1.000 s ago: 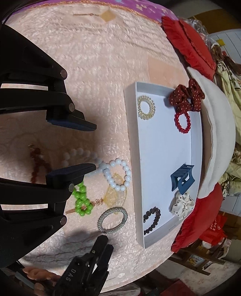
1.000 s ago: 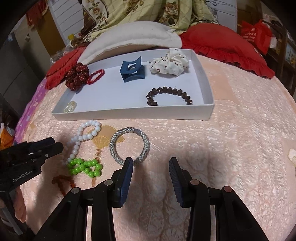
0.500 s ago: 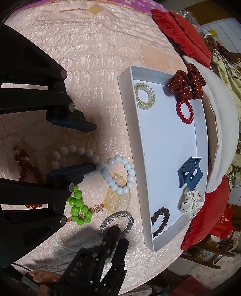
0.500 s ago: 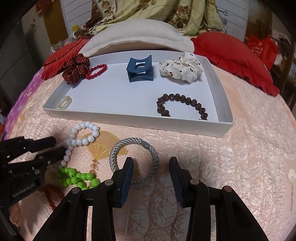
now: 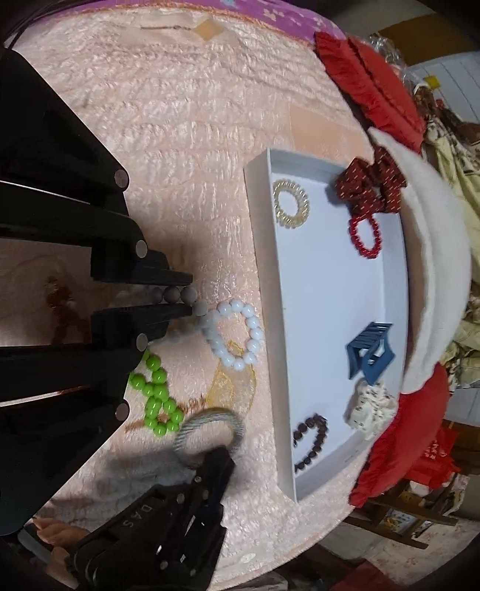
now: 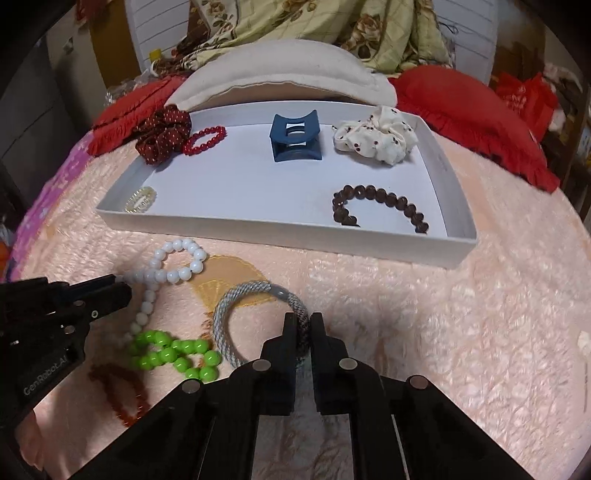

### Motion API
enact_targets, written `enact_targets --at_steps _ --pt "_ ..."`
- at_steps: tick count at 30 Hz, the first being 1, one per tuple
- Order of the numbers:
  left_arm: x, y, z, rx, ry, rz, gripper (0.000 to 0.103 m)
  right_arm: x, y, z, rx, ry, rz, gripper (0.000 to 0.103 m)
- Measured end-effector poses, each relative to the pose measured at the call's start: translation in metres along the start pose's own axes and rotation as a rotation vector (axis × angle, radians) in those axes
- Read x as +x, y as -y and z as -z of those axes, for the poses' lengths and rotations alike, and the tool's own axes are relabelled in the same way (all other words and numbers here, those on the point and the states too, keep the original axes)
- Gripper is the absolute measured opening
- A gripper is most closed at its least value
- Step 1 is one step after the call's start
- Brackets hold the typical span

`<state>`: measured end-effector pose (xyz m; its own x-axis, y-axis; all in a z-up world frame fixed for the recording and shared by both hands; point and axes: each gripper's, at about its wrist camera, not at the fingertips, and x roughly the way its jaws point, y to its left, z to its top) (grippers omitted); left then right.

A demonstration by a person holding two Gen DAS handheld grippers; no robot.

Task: Organize jewelry
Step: 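Grasp the grey braided bangle with the right tool while the left tool grasps the white pearl strand, then lift the grey bangle with the right tool while the left tool lifts the pearl strand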

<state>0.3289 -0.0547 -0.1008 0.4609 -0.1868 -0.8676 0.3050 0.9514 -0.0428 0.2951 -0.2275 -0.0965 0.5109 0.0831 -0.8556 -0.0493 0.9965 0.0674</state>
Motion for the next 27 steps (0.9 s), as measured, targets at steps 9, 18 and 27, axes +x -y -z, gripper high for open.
enact_targets --at_steps 9,18,27 --pt "-0.08 0.0 0.012 -0.053 0.113 0.048 0.008 -0.068 0.014 0.014 0.11 0.126 -0.078 0.006" --pt "-0.135 -0.003 0.044 -0.1 0.195 0.007 0.008 -0.121 0.004 0.042 0.124 0.206 -0.106 0.006" --pt "-0.172 0.001 0.078 -0.107 0.253 -0.099 0.008 -0.146 -0.006 0.068 0.151 0.217 -0.139 0.006"
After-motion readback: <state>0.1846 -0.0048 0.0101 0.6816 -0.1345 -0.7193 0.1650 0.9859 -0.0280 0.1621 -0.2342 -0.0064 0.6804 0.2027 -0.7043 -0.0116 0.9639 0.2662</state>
